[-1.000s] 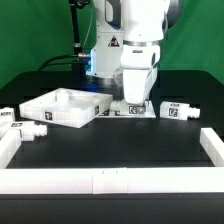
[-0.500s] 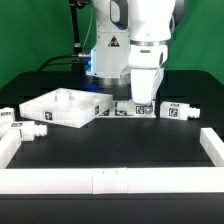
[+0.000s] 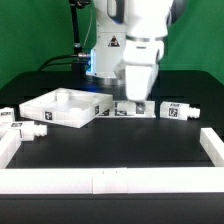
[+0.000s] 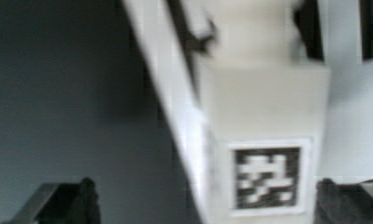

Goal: Assemble one leg

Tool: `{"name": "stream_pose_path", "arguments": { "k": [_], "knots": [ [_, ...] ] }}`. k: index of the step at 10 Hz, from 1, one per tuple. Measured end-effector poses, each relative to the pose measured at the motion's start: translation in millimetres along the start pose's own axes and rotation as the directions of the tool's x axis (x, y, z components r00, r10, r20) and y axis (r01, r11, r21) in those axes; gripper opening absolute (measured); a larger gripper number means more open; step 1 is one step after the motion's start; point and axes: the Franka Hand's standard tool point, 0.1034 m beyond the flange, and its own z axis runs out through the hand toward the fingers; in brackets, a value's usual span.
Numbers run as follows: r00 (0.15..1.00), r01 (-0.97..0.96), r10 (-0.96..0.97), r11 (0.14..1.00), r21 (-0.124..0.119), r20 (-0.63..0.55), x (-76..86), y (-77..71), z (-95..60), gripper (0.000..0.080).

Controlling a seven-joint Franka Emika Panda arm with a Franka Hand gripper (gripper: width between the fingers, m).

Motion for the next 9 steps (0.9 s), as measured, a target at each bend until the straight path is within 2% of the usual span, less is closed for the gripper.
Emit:
{"name": "stream_pose_path", "arguments": {
  "k": [1,2,3,7,8,9],
  "knots": [
    [1.0,-0.01,0.01,1.0,-0.003,0.017,-11.1,13.1,-17.5,0.0627],
    [0.999,-0.032,0.033,0.999,-0.019,0.022,-22.8,26.7,-33.1,0.0645],
    [0.999,-0.044,0.045,0.998,-0.032,0.019,-28.2,32.9,-38.8,0.0649],
    [0.999,-0.044,0.045,0.999,-0.026,0.02,-27.7,29.9,-35.2,0.0649],
    [0.999,-0.026,0.027,1.0,-0.018,0.019,-36.1,31.9,-34.5,0.0649],
    [0.999,-0.05,0.05,0.999,-0.005,0.017,-62.0,41.2,-35.2,0.0649]
  ]
}}
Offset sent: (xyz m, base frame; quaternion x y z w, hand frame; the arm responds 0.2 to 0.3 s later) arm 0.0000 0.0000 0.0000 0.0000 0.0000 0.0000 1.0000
